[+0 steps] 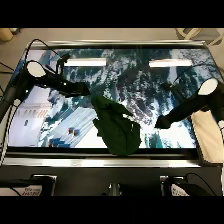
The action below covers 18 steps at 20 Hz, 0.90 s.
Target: Fold the shirts.
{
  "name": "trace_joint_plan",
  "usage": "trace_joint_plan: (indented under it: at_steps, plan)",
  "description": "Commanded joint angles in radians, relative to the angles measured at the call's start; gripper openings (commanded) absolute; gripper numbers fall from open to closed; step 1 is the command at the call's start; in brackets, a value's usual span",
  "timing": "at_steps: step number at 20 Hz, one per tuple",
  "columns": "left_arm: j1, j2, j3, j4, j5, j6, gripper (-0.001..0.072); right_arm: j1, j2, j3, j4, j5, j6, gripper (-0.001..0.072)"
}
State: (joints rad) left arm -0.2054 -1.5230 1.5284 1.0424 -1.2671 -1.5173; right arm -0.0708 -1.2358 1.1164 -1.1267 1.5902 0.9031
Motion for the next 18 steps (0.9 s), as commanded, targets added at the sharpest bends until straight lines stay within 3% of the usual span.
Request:
trace_joint_plan:
  at_steps: [1, 3, 8, 9, 14, 16, 18]
  plan:
    - [0.051, -0.010, -0.111, 0.020, 0.017, 0.002, 0.0720, 0.001, 0.003, -0.227, 0.114, -0.108, -0.037, 0.0698]
    - [0.027, -0.035, -0.190, -0.031, 0.105, 0.007, 0.0720, 0.001, 0.003, -0.293, 0.116, -0.150, -0.038, 0.0698]
    - [-0.016, -0.074, -0.209, -0.290, 0.266, 0.150, 0.0720, 0.001, 0.003, -0.386, 0.118, -0.180, -0.063, 0.0708]
    - [-0.019, -0.073, -0.207, -0.336, 0.271, 0.182, 0.0682, 0.001, 0.003, -0.407, 0.124, -0.196, -0.063, 0.0708]
    - [-0.064, -0.086, -0.208, -0.358, 0.309, 0.187, 0.0653, 0.001, -0.013, -0.519, 0.233, -0.321, -0.090, 0.0708]
    - [-0.091, -0.108, -0.208, -0.358, 0.350, 0.186, 0.0527, 0.001, -0.044, -0.544, 0.292, -0.341, -0.116, 0.0708]
    - [-0.107, -0.142, -0.208, -0.358, 0.369, 0.182, 0.0477, 0.001, -0.074, -0.549, 0.333, -0.343, -0.139, 0.0707]
